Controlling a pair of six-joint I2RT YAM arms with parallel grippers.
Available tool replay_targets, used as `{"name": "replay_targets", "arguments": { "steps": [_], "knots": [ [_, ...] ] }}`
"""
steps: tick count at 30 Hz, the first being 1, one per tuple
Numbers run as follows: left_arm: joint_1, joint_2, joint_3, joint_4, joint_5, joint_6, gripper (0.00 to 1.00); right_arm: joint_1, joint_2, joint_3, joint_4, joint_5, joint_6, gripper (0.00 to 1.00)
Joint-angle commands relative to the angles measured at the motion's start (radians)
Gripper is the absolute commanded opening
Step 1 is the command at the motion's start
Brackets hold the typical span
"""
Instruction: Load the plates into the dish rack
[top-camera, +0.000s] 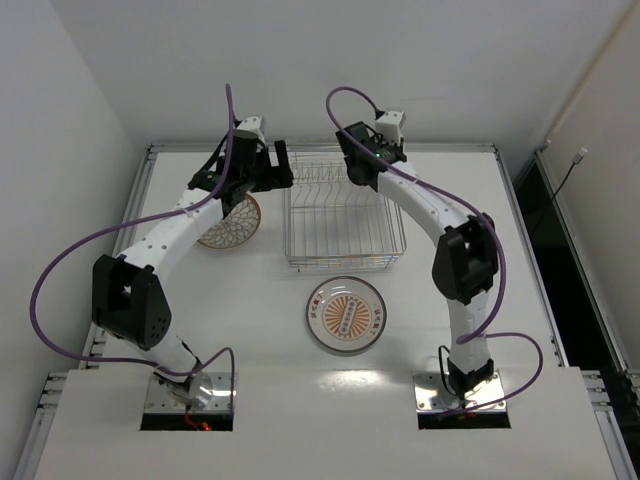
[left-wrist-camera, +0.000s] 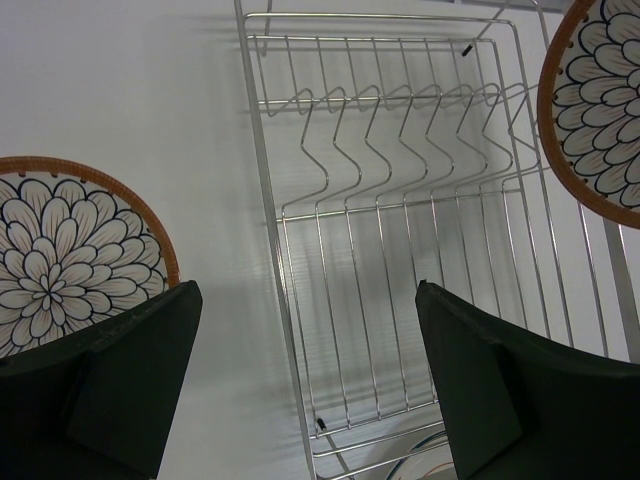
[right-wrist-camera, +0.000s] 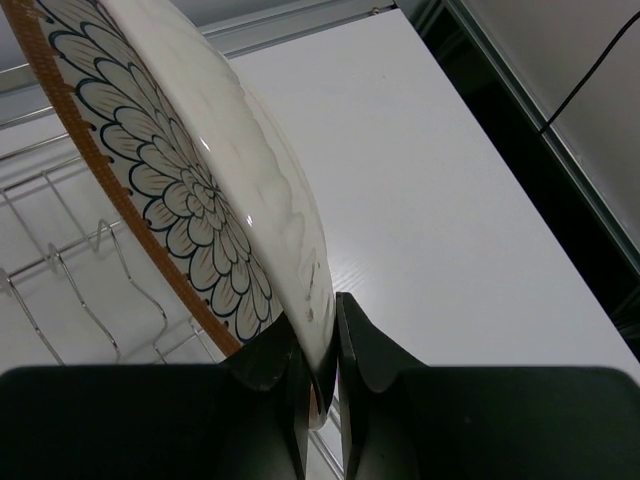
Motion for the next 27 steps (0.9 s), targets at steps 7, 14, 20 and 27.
{"name": "replay_targets", "arguments": {
  "steps": [7,14,20,27],
  "knots": [
    [0.009,-0.055,0.043,0.026,0.008,-0.006,0.87,-0.006,0.059,0.139,0.014,0.077,0.038,0.0],
    [0.009,-0.055,0.043,0.026,0.008,-0.006,0.87,0.013,0.101,0.139,-0.006,0.068,0.056,0.0],
    [0.009,-0.065,0.043,0.026,0.008,-0.006,0.87,0.031,0.11,0.082,-0.026,0.036,0.089,0.03],
    [0.009,-0.065,0.043,0.026,0.008,-0.006,0.87,0.076,0.11,0.027,-0.038,0.017,0.124,0.23]
  ]
}}
